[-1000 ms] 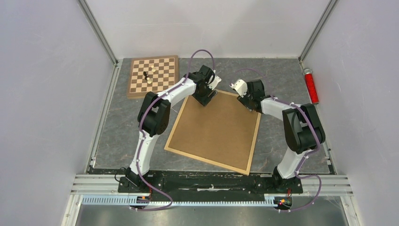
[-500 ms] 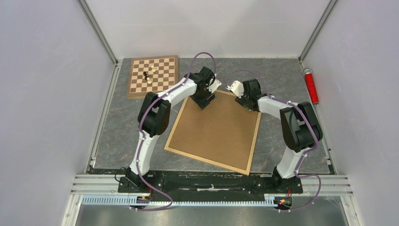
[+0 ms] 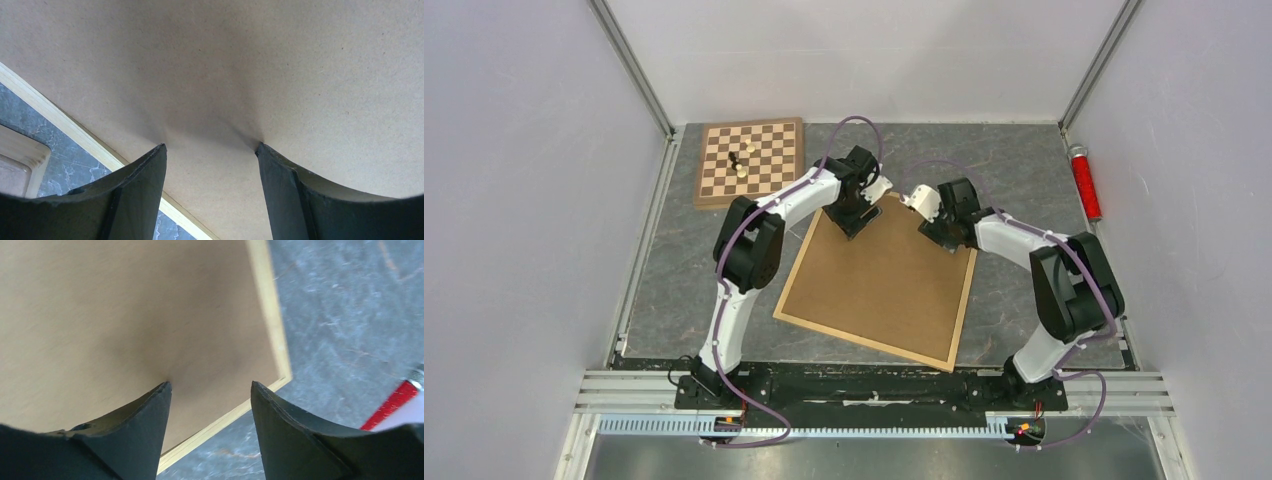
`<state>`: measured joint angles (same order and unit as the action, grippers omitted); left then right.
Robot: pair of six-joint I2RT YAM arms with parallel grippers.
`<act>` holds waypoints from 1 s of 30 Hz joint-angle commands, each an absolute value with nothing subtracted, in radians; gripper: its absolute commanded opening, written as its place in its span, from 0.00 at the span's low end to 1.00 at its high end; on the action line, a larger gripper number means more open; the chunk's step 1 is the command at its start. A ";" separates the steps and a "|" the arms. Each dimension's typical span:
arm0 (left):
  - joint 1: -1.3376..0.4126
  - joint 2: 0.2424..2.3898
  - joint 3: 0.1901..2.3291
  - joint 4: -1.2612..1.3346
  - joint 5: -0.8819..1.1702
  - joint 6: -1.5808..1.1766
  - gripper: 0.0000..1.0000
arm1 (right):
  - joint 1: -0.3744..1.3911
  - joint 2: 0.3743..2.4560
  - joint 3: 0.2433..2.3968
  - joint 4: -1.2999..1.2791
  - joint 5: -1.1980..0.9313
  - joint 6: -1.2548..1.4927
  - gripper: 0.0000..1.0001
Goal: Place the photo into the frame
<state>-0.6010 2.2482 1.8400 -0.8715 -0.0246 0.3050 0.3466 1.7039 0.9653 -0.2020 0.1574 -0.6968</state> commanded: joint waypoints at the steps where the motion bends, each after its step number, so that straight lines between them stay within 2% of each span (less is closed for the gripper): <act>1: -0.575 2.254 1.800 -0.996 -0.007 0.309 0.74 | 0.348 1.662 0.885 -0.461 0.025 -0.603 0.66; 9: -0.538 2.157 1.815 -0.850 0.059 0.197 0.74 | 0.281 1.546 0.860 -0.255 0.024 -0.517 0.66; 21: -0.538 2.245 1.965 -0.618 -0.064 0.039 0.75 | 0.228 1.704 0.995 -0.031 -0.052 -0.413 0.66; 30: -0.552 2.435 2.209 -0.674 -0.091 0.022 0.75 | 0.205 1.785 1.038 0.057 -0.091 -0.360 0.65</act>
